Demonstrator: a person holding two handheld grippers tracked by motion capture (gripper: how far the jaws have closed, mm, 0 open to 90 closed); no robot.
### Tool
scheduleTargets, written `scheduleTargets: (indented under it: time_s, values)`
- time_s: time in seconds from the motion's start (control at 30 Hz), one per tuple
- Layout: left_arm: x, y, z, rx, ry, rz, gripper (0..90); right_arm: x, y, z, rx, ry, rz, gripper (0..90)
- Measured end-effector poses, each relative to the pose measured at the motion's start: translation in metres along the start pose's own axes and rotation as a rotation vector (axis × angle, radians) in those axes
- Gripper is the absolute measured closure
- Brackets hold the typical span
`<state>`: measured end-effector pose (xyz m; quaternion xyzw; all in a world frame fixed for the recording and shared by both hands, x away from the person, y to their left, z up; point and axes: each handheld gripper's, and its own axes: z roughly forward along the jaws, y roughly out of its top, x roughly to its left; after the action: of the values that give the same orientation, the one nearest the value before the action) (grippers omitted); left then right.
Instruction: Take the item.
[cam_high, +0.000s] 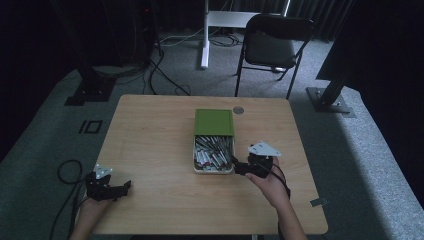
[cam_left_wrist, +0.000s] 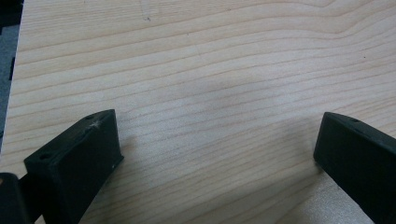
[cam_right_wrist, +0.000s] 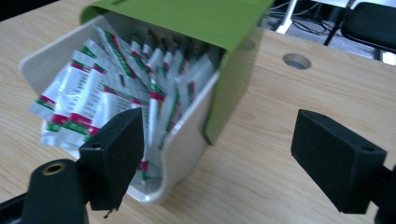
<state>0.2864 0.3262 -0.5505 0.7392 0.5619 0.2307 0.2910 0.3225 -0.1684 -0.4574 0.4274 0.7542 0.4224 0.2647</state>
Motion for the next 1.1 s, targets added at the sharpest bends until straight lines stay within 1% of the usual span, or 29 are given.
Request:
scheduleTargets:
  time_s: [0.33, 0.43, 0.6, 0.63, 0.77, 0.8, 0.87, 0.93, 1.0, 1.03, 1.07, 1.1]
  values:
    - [0.0, 0.0, 0.0, 0.0, 0.0, 0.0, 1.3, 0.02, 0.015, 0.007, -0.022, 0.063, -0.035, 19.6]
    - [0.0, 0.0, 0.0, -0.002, 0.0, -0.002, 1.3, 0.026, 0.017, 0.01, -0.021, 0.082, -0.042, 19.7]
    - [0.0, 0.0, 0.0, -0.001, 0.0, -0.001, 1.3, 0.036, 0.018, 0.015, -0.02, 0.102, -0.07, 23.1]
    - [0.0, 0.0, 0.0, -0.001, 0.0, -0.001, 1.3, 0.038, 0.018, 0.016, -0.021, 0.108, -0.073, 25.4]
    - [0.0, 0.0, 0.0, -0.001, 0.0, -0.001, 1.3, 0.045, 0.018, 0.02, -0.025, 0.108, -0.092, 41.3]
    - [0.0, 0.0, 0.0, -0.001, 0.0, -0.002, 1.3, 0.046, 0.018, 0.021, -0.027, 0.109, -0.099, 43.9]
    - [0.0, 0.0, 0.0, -0.001, 0.0, -0.001, 1.3, 0.048, 0.017, 0.023, -0.027, 0.126, -0.102, 47.5]
    - [0.0, 0.0, 0.0, -0.001, 0.0, -0.001, 1.3, 0.051, 0.015, 0.025, -0.018, 0.14, -0.115, 53.6]
    - [0.0, 0.0, 0.0, -0.001, 0.0, -0.001, 1.3, 0.053, 0.013, 0.028, -0.001, 0.15, -0.123, 57.3]
    - [0.0, 0.0, 0.0, -0.001, 0.0, -0.001, 1.3, 0.053, 0.012, 0.03, 0.01, 0.162, -0.117, 58.5]
    - [0.0, 0.0, 0.0, -0.001, 0.0, -0.001, 1.3, 0.053, 0.011, 0.031, 0.016, 0.156, -0.122, 61.8]
    - [0.0, 0.0, 0.0, -0.001, 0.0, -0.001, 1.3, 0.053, 0.01, 0.032, 0.019, 0.153, -0.126, 67.1]
